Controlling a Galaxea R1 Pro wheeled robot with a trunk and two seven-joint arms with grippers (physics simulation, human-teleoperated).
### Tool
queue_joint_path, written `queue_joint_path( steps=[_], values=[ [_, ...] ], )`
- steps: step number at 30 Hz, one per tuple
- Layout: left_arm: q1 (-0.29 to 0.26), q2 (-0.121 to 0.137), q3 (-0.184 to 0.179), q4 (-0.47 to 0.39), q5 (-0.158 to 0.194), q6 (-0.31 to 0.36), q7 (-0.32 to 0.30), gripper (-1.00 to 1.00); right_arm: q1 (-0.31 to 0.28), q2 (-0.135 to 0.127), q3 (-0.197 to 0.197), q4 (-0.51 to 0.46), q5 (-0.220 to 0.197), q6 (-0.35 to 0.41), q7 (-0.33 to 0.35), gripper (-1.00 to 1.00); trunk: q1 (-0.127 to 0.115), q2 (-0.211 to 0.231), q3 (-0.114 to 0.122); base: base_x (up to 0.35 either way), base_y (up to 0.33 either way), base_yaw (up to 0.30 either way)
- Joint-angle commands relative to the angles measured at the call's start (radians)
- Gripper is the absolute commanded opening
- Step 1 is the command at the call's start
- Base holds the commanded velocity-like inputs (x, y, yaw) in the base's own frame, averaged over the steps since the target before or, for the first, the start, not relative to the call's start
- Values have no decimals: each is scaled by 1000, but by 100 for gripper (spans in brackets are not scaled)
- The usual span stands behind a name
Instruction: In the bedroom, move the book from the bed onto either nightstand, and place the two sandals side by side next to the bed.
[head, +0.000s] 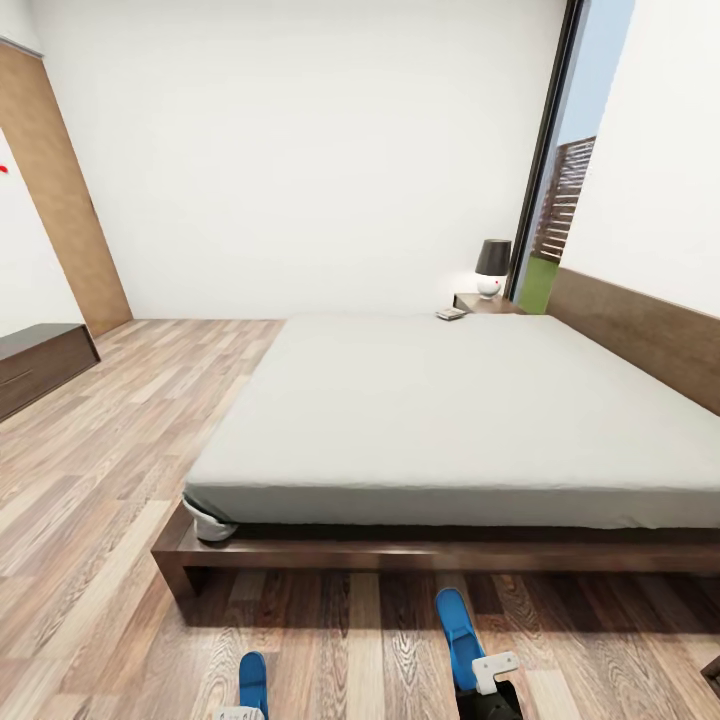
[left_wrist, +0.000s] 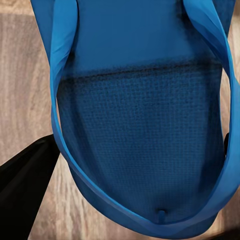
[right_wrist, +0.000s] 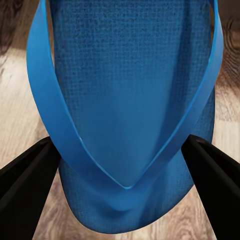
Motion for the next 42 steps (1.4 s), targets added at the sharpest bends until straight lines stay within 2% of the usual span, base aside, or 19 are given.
queue_joint_path(
  steps=[1,10,12,13,15,18,20,23,26,27,30,32,33,34,37,42],
  values=[
    [-1,1,-7,1,7,-4,-1,-100,-1,0,8,1,-1,-2,-6,-100,0,0,-1,0,0,0],
    [-1,1,-4,-1,7,0,2,-100,-1,0,8,1,-1,-2,-6,-100,0,0,-1,0,0,0],
    [-3,3,0,-12,7,26,3,-100,-1,0,8,1,-2,-2,-6,-100,0,0,-1,0,0,0],
    [-7,3,1,-20,7,56,3,-100,-1,0,8,1,-2,-2,-6,-100,0,0,-1,0,0,0],
    [-13,6,1,-73,5,183,3,-100,-1,0,8,1,-2,-2,-6,-100,0,0,-1,0,0,0],
    [-16,19,1,-230,3,358,6,-100,-1,0,7,1,-2,-2,-7,-100,0,0,-1,0,0,0],
    [-17,41,1,-328,3,468,7,-100,-1,0,4,1,-2,-2,-8,-100,0,0,-1,0,0,0],
    [-18,58,2,-368,2,514,8,-100,-1,-2,0,1,-13,-2,-9,-100,0,0,-1,0,0,0],
    [-18,72,4,-378,3,526,9,-100,-1,-9,-2,0,-80,5,-8,-100,0,0,-1,0,0,0],
    [-18,82,4,-380,3,527,9,-100,-1,-24,-3,0,-132,9,-7,-100,0,0,-1,0,0,0],
    [-18,90,5,-382,3,528,8,-100,-1,-78,-4,-1,-236,14,-5,-100,0,0,-1,0,0,0],
    [-18,92,5,-381,3,524,8,-100,-1,-148,-8,-1,-307,16,-4,-100,0,0,-1,0,0,0],
    [-18,92,5,-381,4,523,8,-100,-1,-181,-10,-1,-325,17,-3,-100,0,0,-1,0,0,0],
    [-18,93,5,-381,4,522,8,-100,-1,-202,-11,-1,-334,17,-3,-100,0,0,-1,0,0,0],
    [-18,92,5,-381,4,517,9,-100,-1,-219,-10,-2,-340,18,-2,-100,0,0,-1,0,0,0],
    [-18,91,4,-378,4,510,10,-100,-1,-222,-3,-5,-333,18,-2,-100,0,0,-1,0,0,0]
  ],
)
